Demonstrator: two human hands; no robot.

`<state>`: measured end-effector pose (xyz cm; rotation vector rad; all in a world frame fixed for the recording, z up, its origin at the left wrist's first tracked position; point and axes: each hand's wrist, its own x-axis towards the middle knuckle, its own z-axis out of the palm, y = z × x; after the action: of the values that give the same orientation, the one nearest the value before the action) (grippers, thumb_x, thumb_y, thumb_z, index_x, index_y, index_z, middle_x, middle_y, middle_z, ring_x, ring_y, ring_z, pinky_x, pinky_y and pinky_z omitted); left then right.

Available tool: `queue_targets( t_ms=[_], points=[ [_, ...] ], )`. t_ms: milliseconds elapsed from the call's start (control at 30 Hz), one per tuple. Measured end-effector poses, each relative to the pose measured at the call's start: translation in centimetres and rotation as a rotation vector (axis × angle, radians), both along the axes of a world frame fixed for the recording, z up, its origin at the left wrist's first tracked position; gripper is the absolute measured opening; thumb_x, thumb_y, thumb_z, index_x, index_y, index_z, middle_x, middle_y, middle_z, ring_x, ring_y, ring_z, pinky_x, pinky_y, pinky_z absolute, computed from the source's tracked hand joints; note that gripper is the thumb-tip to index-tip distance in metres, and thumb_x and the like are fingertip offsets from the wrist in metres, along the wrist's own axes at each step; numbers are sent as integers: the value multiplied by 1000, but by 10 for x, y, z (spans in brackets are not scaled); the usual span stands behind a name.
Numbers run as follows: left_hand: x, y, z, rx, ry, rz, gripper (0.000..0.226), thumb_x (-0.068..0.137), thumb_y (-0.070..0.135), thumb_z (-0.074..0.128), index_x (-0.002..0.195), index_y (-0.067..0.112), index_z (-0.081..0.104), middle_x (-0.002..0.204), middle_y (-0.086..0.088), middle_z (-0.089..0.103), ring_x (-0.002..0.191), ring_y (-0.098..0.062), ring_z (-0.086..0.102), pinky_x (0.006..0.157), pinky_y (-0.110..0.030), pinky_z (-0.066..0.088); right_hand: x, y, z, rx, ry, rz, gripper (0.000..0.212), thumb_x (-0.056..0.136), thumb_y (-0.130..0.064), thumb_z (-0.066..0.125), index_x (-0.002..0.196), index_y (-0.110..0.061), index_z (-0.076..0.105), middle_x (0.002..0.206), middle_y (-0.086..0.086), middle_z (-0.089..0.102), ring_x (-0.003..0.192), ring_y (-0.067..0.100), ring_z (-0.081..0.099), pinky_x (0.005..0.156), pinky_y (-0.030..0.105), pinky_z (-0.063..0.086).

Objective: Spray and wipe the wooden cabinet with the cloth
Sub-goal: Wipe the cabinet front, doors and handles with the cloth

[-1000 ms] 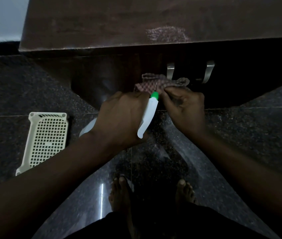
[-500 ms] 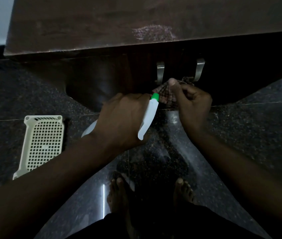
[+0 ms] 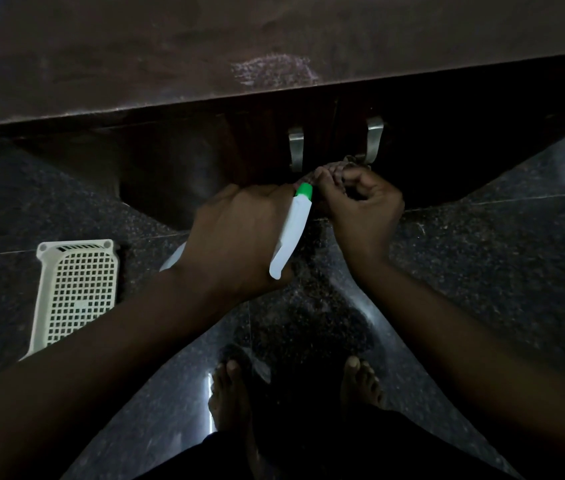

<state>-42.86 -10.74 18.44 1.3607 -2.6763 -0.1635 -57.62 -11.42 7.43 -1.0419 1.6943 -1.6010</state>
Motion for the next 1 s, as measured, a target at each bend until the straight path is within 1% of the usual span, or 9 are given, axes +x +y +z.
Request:
queue_targets(
  t_ms=[100, 233, 333, 433, 600, 700, 833, 900, 1000],
  points=[
    [-2, -1, 5, -38, -4, -10, 28, 54, 9, 68, 73, 14, 48, 56, -1, 52, 43, -27, 47, 48, -18, 12, -6, 11, 6, -46, -22, -22, 11, 84, -21, 77, 74, -17, 73, 71, -7, 71, 73, 12, 71, 68, 28, 58],
    [-7, -3, 6, -49, 16, -26, 21, 59, 9, 62, 71, 13, 46, 57, -3, 52, 44, -28, 46, 49, -19, 15, -20, 19, 17, -93, -23, -32, 25, 87, -18, 74, 72, -1, 64, 64, 11, 62, 63, 17, 61, 60, 29, 50],
    [-13, -2, 8, -33, 51, -39, 10, 64, 14, 52, 71, 13, 45, 57, -2, 52, 45, -27, 47, 52, -24, 22, -31, 21, 25, -129, 6, -54, 29, 88, -12, 72, 67, -3, 55, 60, 2, 49, 60, 4, 48, 60, 22, 41],
    [-19, -1, 6, -18, 67, -43, 9, 63, 15, 49, 71, 13, 46, 58, -2, 52, 45, -27, 47, 51, -25, 24, -36, 18, 27, -147, 32, -70, 28, 88, -11, 72, 68, -9, 52, 60, -8, 46, 59, -1, 44, 60, 18, 40],
    [-25, -4, 2, 30, 38, -37, 9, 66, 16, 51, 73, 13, 46, 61, -2, 54, 49, -28, 51, 52, -26, 31, -36, 16, 19, -134, -13, -71, 25, 90, -12, 71, 70, -6, 56, 59, -14, 51, 58, -4, 49, 61, 18, 42],
    [-26, -6, -2, 41, 25, -9, 8, 72, 20, 49, 74, 16, 42, 64, 1, 53, 52, -25, 50, 55, -25, 27, -41, 17, 13, -131, -44, -51, 21, 90, -10, 69, 73, -8, 57, 64, -5, 53, 63, 2, 52, 66, 22, 44],
    [-30, -7, -2, -15, 17, -55, 12, 79, 25, 44, 71, 16, 42, 56, 2, 49, 44, -25, 46, 50, -23, 23, -45, 15, 10, -130, -50, -55, 19, 89, -12, 71, 76, -7, 58, 66, -2, 54, 64, 2, 54, 64, 20, 45],
    [-32, -5, -3, -6, -46, -69, 12, 77, 26, 47, 71, 21, 38, 54, 4, 46, 44, -24, 43, 46, -21, 16, -45, 15, 9, -146, -52, -49, 18, 89, -11, 70, 75, -7, 59, 65, -1, 54, 64, 2, 54, 63, 19, 45],
    [-30, -3, -7, 69, -74, -29, 14, 66, 31, 44, 73, 19, 45, 57, 3, 53, 48, -25, 49, 48, -20, 24, -45, 15, 11, -143, -64, -48, 20, 89, -9, 70, 74, -5, 58, 64, -1, 52, 62, 1, 52, 62, 18, 44]
  ],
)
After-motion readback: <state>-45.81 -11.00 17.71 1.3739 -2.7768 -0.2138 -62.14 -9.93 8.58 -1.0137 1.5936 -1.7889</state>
